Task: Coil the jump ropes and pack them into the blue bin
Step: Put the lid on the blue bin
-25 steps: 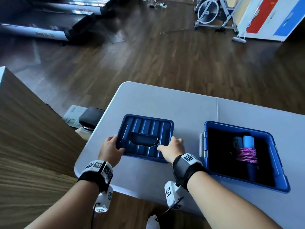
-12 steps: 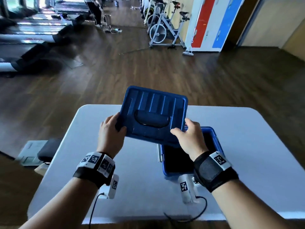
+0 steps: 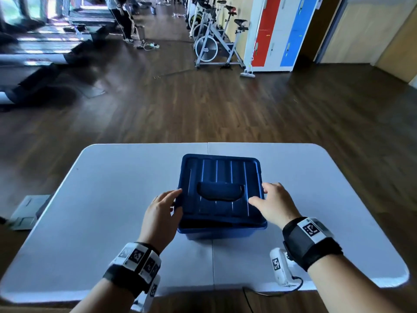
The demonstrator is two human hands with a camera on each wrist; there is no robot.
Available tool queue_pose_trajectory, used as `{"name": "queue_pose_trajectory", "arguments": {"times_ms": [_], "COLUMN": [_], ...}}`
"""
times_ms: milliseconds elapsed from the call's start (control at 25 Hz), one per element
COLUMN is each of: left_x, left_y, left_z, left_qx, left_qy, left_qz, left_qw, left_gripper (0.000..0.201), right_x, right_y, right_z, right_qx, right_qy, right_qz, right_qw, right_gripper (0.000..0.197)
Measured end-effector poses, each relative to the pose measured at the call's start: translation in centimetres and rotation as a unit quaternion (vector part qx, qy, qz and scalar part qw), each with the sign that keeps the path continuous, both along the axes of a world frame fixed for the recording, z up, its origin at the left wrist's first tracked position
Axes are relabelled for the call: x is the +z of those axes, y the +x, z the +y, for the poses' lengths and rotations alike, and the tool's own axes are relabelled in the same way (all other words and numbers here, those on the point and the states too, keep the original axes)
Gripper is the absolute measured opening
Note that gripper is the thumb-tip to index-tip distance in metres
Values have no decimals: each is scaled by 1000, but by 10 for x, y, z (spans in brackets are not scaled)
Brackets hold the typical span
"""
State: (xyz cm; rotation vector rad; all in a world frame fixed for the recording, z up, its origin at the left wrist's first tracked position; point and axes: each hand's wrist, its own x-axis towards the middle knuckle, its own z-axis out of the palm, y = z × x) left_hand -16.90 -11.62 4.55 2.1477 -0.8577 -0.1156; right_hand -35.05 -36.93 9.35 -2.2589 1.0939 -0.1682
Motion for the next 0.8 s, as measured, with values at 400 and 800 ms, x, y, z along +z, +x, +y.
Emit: {"name": "queue_pose_trajectory", "arguments": {"times_ms": [400,800], "left_x": [-16,18], "left_y": [-36,-29], "left_z": [15,-44], "left_qx": [59,-68], "left_qy": [83,138], "left_qz": [-65,-123], "left_qw": [993,980], "left_gripper": [36,49], "right_x": [-42,-49], "right_y": [-18,-25], "right_z": [15,-20], "right_qx": [50,-92], "right_qy": [-104,64], "right_qz": [26,-128], "right_qw": [993,985], "right_gripper": [57,34]}}
